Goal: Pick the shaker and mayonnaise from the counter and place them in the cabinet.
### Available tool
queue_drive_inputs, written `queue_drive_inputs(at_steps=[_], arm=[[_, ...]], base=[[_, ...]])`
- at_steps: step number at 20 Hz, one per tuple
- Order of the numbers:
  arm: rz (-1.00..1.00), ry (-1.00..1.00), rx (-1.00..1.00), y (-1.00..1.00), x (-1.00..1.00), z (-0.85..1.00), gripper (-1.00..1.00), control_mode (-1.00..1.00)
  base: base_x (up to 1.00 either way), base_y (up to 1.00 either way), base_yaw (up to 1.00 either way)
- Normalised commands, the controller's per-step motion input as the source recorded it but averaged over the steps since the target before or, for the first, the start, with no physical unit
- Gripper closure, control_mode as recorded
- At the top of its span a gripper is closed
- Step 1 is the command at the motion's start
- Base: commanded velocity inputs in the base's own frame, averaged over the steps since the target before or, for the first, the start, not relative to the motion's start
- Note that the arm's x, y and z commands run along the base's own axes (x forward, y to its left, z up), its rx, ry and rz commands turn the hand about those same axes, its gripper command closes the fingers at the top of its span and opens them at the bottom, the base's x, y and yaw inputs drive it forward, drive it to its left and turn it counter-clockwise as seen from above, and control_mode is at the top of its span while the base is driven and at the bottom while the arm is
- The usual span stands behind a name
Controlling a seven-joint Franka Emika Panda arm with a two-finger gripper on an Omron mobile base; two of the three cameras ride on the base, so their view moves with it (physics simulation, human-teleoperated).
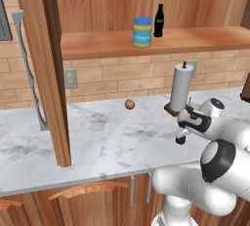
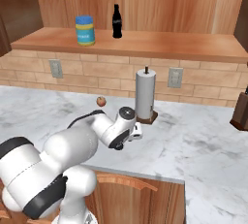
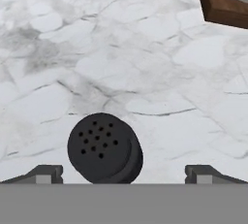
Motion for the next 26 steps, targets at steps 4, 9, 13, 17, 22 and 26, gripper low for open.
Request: queue_drive_inputs(at_steps=[4,9,13,17,22,26], arm=[[0.01,0.00,0.00,-0.08,0.17,-0.10,-1.00,-1.00],[0.03,0.00,0.00,0.00,0.15,-0.15,-1.00,-1.00],[0.05,0.00,0.03,0.00,0.03,-0.17,-1.00,-1.00],[0.05,0.00,0.03,0.00,0.00,-0.23,-1.00,-1.00],[0.06,0.00,0.01,0.01,0.00,-0.37,1.00,-1.00],[0.09,0.00,0.00,0.06,0.00,-0.46,1.00,-1.00]], base=[[0.00,0.00,0.00],[0.00,0.00,0.00],[0.00,0.00,0.00],[0.00,0.00,0.00],[0.00,0.00,0.00],[0.00,0.00,0.00]])
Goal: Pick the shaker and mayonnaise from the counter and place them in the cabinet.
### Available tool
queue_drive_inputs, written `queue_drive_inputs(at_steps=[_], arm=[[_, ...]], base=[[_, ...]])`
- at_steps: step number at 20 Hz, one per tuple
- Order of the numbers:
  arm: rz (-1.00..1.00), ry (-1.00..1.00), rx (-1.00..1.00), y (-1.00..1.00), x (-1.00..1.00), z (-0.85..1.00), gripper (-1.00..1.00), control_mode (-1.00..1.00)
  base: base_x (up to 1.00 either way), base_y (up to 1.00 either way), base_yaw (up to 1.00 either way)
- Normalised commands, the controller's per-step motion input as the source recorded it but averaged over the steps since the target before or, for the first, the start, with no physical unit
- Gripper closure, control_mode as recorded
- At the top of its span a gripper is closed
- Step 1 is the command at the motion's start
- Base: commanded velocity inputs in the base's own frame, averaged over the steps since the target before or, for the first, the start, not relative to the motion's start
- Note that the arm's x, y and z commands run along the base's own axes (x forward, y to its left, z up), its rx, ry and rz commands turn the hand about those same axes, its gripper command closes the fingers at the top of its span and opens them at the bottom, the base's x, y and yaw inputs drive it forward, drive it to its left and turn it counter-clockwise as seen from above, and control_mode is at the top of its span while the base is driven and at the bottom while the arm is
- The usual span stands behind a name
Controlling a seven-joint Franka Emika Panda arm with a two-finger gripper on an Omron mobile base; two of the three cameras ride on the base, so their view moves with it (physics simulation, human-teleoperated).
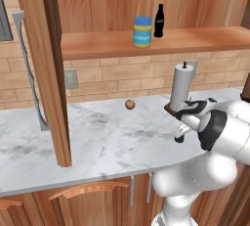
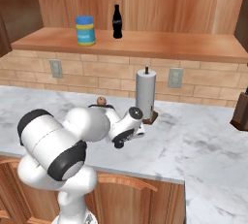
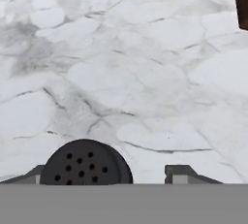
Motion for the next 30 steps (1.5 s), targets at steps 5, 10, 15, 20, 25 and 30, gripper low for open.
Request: queue_drive_inputs(at_steps=[5,10,15,20,25,30], arm=[[0.10,0.00,0.00,0.01,0.00,-0.45,1.00,-1.00],[0.10,0.00,0.00,0.00,0.00,-0.32,1.00,-1.00],[0.11,-0.01,0.00,0.03,-0.19,0.18,1.00,-1.00],[0.06,-0.07,0.00,0.03,-0.56,0.67,1.00,-1.00],[0.01,-0.06,0.00,0.02,-0.45,0.63,1.00,-1.00],[0.00,-0.05,-0.02,0.01,-0.38,0.70,1.00,-1.00]], base=[[0.00,0.00,0.00],[0.00,0.00,0.00],[0.00,0.00,0.00],[0.00,0.00,0.00],[0.00,0.00,0.00],[0.00,0.00,0.00]])
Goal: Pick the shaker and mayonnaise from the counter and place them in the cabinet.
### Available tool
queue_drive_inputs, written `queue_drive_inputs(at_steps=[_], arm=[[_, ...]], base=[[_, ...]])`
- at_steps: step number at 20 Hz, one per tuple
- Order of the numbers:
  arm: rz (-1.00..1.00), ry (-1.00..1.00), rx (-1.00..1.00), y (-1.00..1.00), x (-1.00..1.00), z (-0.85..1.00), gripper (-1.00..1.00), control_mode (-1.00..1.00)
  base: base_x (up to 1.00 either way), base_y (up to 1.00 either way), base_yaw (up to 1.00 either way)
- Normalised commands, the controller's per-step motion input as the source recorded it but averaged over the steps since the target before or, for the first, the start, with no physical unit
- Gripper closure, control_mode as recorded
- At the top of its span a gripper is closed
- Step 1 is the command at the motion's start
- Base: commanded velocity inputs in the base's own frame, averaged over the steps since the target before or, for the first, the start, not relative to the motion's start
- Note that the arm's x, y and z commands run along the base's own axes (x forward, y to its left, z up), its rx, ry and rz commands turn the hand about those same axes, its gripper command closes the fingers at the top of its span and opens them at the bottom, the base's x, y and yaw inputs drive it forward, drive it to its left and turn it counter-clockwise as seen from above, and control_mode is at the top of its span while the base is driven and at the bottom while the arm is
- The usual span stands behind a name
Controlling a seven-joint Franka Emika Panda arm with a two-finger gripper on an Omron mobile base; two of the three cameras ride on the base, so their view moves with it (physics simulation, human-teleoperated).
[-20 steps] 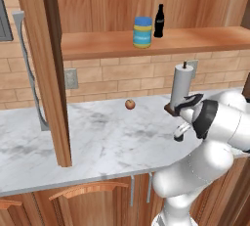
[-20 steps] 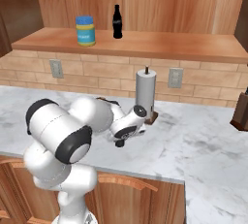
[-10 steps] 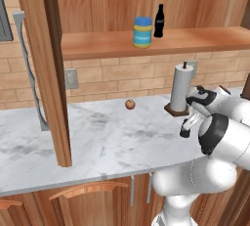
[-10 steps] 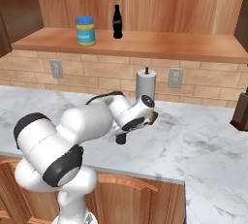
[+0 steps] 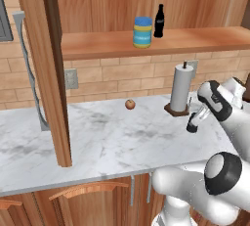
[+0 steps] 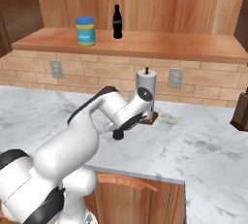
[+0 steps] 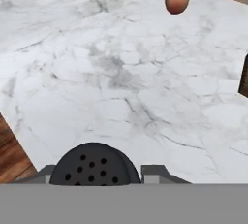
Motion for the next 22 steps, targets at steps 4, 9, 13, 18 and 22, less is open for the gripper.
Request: queue_drive_inputs(at_steps=[4,9,13,18,22], arm=[[0.00,-0.08,-0.06,0.03,-0.34,0.71,1.00,-1.00],[-0.03,-0.13,-0.08,0.01,-0.19,0.69,1.00,-1.00],[-0.11,-0.14,-0.06,0.00,-0.11,0.66,1.00,-1.00],[-0.13,-0.11,-0.03,0.00,-0.01,0.66,1.00,-1.00],[-0.13,-0.08,-0.01,0.00,0.00,0.66,1.00,-1.00]], base=[[0.00,0.00,0.00],[0.00,0.00,0.00],[0.00,0.00,0.00],[0.00,0.00,0.00],[0.00,0.00,0.00]])
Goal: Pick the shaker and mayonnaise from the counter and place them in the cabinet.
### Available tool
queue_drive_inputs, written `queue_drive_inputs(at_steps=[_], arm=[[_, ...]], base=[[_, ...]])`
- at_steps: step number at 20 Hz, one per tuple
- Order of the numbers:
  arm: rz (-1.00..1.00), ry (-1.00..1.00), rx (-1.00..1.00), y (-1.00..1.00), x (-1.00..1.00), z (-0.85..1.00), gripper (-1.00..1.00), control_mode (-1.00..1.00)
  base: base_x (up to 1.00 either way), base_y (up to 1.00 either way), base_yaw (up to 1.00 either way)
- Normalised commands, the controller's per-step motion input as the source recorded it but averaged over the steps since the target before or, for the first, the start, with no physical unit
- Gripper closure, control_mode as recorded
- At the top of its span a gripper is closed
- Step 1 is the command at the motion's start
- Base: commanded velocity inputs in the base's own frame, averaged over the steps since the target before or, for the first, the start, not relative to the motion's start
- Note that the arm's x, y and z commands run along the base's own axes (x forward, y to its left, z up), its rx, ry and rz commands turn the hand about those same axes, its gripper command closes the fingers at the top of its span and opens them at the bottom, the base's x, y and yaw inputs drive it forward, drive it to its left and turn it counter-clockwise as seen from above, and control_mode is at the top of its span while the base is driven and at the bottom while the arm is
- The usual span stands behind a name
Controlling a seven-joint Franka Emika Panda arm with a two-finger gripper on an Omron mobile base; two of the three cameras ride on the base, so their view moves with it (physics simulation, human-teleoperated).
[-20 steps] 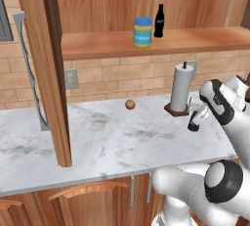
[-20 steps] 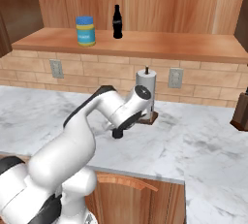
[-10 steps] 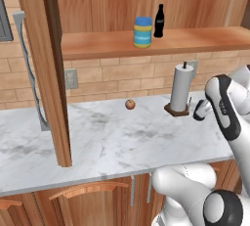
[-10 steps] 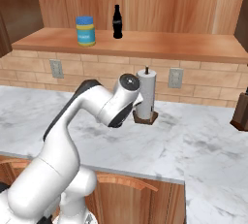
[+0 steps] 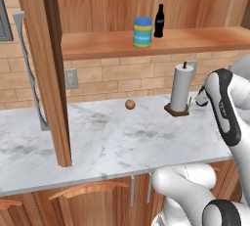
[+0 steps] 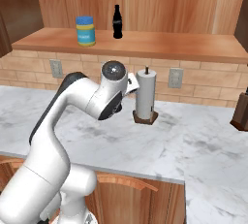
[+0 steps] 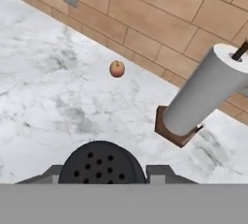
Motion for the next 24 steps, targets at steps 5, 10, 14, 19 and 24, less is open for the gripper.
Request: queue_drive_inputs(at_steps=[5,10,14,19,24], arm=[[-0.14,-0.07,-0.01,0.00,0.00,0.63,1.00,-1.00],[-0.15,-0.08,0.00,0.00,0.00,0.67,1.00,-1.00],[-0.14,-0.08,0.00,0.00,0.00,0.61,1.00,-1.00],[-0.10,-0.09,0.00,0.00,0.00,0.53,1.00,-1.00],[-0.08,-0.07,0.00,0.00,0.00,0.48,1.00,-1.00]], base=[[0.00,0.00,0.00],[0.00,0.00,0.00],[0.00,0.00,0.00],[0.00,0.00,0.00],[0.00,0.00,0.00]])
